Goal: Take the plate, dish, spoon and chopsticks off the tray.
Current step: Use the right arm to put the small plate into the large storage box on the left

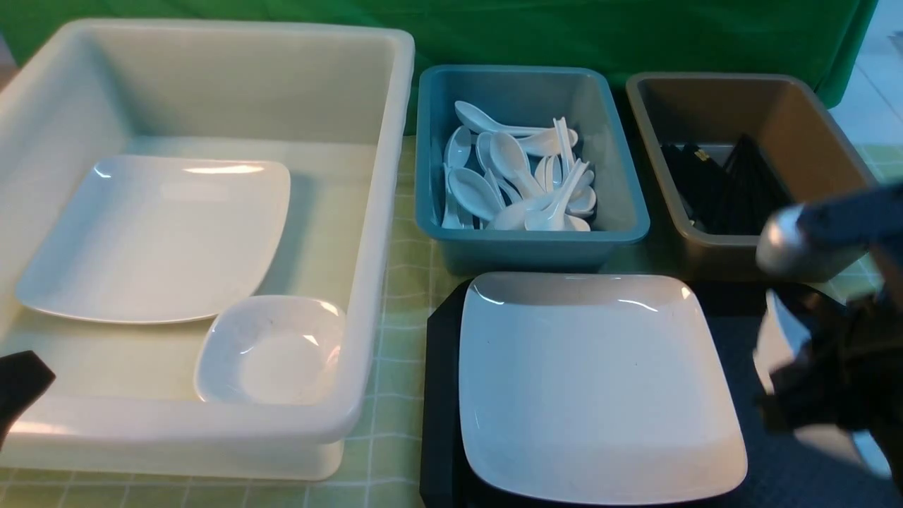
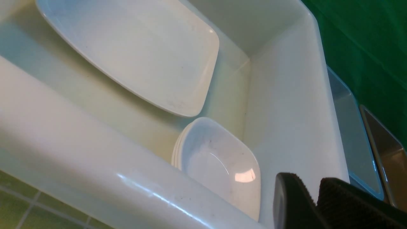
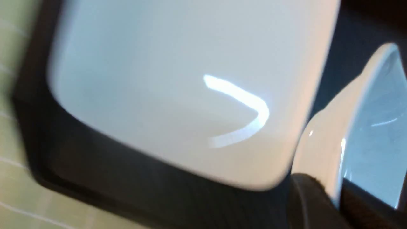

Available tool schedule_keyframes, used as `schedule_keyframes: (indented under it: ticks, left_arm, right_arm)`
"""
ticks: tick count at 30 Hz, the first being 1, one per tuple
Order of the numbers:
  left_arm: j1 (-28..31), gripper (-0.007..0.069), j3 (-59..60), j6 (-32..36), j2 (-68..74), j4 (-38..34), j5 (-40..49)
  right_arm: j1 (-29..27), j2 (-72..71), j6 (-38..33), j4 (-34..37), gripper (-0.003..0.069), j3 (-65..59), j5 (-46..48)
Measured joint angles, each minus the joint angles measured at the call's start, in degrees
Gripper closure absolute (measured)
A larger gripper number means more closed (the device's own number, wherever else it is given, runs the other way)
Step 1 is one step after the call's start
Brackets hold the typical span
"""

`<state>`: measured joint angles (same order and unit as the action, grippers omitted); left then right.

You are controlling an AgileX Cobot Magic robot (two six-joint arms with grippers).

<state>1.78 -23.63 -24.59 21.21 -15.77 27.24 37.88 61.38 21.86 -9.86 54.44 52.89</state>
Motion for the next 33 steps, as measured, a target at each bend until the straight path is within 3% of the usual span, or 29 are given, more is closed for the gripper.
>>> schedule_keyframes:
  ticks: [7,8,9,10,11,17,20,24,33]
  left_arm:
    - [0.0,0.0498,0.0,0.0,0.1,0.0,-1.2]
    - [0.0,0.0498,0.0,0.1,0.5,0.0,-1.5]
    - [0.0,0.0498,0.0,0.0,0.9,0.0,-1.6]
    - [0.0,0.0498,0.0,-0.1,1.0,0.0,-1.6]
    - [0.0,0.0497,0.0,-0.3,1.7,0.0,-1.8]
    - [0.0,0.0497,0.0,-0.5,6.8,0.0,-1.8]
    - [0.0,0.0497,0.0,-1.0,9.1,-0.2,-1.8]
    - [0.0,0.0497,0.0,-1.9,10.2,-0.3,-1.8]
    - [0.0,0.0489,0.0,-2.3,10.3,-0.5,-1.8]
  right_arm:
    - [0.0,6.0,-21.9,13.3,0.0635,13.1,-7.5]
    - [0.0,9.3,-32.1,20.4,0.0635,16.6,-9.9]
    - [0.1,11.6,-38.3,24.2,0.0635,18.7,-11.2]
    - [0.2,12.1,-39.5,25.0,0.0635,19.1,-11.3]
    - [1.0,16.3,-48.9,30.0,0.0635,22.6,-12.0]
    - [8.2,33.3,-70.9,34.9,0.0635,36.6,-12.0]
    - [12.0,41.4,-75.3,32.7,0.0635,43.8,-11.9]
    - [15.3,49.4,-75.8,26.3,0.0635,50.3,-11.8]
    - [16.4,59.7,-76.7,23.2,0.0634,52.2,-10.0]
